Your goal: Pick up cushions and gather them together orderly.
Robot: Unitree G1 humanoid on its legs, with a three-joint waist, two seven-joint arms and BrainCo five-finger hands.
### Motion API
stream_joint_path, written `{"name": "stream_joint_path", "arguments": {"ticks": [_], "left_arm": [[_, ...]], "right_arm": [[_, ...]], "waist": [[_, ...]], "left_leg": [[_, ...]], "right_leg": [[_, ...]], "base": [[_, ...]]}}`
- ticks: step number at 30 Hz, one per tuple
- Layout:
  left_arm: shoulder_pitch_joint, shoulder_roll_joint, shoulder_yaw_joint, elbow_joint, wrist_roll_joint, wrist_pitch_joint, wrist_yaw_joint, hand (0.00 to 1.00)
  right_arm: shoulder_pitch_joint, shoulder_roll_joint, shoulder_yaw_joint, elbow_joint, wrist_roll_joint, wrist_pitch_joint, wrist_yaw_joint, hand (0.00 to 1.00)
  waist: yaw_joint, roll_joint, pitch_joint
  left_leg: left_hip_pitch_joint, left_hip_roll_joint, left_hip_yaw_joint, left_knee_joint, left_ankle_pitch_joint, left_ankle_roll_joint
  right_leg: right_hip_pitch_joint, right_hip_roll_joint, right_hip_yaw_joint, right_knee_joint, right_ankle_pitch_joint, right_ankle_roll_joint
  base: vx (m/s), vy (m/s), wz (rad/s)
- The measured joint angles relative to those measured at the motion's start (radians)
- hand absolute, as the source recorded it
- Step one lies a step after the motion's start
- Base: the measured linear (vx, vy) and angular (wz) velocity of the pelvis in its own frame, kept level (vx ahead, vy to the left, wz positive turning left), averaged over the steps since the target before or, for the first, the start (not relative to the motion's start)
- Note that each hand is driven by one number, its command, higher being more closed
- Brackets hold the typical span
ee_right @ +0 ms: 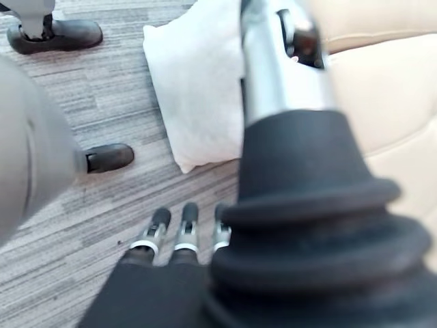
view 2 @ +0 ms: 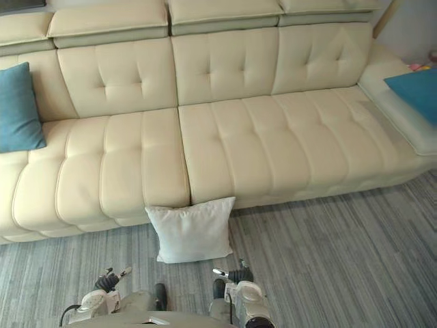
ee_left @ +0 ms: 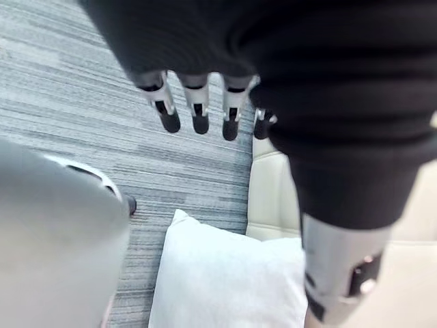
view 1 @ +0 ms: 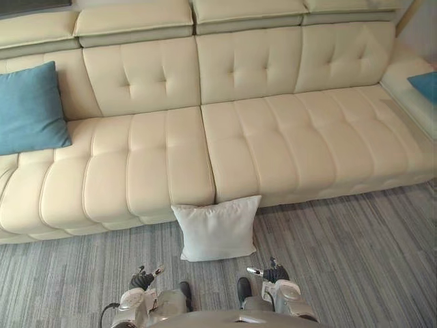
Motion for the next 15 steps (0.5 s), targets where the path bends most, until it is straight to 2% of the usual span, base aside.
{"name": "stream_joint_path", "arguments": {"ticks": [1, 2, 15], "left_arm": [[0.000, 0.001, 0.000, 0.000, 0.000, 0.000, 0.000, 0.00], [-0.001, 0.026, -0.008, 0.024, 0.001, 0.000, -0.007, 0.00], [-0.001, 0.028, -0.008, 0.024, 0.001, 0.001, -0.008, 0.00]], "right_arm": [[0.003, -0.002, 0.000, 0.000, 0.000, 0.001, 0.000, 0.00], [-0.022, -0.033, -0.002, 0.029, 0.000, 0.003, 0.001, 0.00], [-0.018, -0.033, -0.003, 0.029, 0.000, 0.003, 0.001, 0.00]], "waist": [[0.000, -0.001, 0.001], [-0.025, -0.012, 0.008], [-0.030, -0.016, 0.010]], "left_leg": [[0.000, 0.000, 0.001, -0.003, 0.000, 0.000], [0.057, -0.024, -0.091, -0.069, 0.036, 0.004], [0.067, -0.024, -0.090, -0.078, 0.035, 0.003]], "right_leg": [[-0.001, 0.000, 0.002, -0.007, 0.005, -0.003], [0.071, -0.002, -0.006, -0.101, 0.050, 0.001], [0.076, -0.003, -0.004, -0.101, 0.049, 0.002]], "base": [[-0.03, -0.002, -0.08], [-0.03, -0.001, -0.05], [-0.01, 0.000, 0.00]]}}
